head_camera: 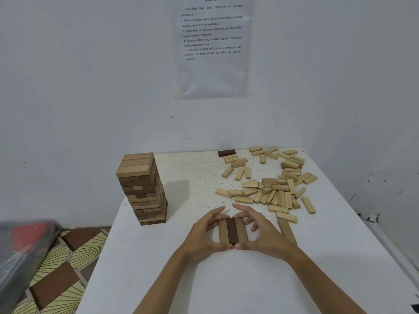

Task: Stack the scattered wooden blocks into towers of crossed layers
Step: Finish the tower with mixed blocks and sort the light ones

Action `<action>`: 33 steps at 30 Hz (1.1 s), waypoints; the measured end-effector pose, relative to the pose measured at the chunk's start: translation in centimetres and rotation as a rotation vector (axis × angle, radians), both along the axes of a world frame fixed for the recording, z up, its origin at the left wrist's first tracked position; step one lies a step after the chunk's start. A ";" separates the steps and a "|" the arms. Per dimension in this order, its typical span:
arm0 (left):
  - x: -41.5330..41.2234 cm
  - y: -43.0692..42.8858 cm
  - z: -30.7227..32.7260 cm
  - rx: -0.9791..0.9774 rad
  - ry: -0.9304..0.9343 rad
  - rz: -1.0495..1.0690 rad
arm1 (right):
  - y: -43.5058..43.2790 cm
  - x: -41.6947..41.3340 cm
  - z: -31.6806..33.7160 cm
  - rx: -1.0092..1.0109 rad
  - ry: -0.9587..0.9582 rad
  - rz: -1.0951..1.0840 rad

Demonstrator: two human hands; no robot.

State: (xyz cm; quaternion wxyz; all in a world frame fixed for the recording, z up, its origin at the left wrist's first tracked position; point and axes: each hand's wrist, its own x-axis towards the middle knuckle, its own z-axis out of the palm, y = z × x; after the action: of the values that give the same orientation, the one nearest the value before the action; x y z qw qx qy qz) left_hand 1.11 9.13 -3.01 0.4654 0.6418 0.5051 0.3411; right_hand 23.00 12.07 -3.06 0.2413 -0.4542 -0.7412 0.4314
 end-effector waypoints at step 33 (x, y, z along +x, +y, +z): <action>0.0 0.1 0.0 -0.021 -0.018 0.005 | -0.1 0.2 -0.1 0.015 0.004 -0.002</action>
State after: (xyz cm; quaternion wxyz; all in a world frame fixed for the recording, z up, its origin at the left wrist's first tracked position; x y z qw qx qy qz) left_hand 1.12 9.20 -3.04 0.4757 0.6327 0.5060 0.3427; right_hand 23.18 12.01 -3.21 0.2466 -0.4522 -0.7434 0.4267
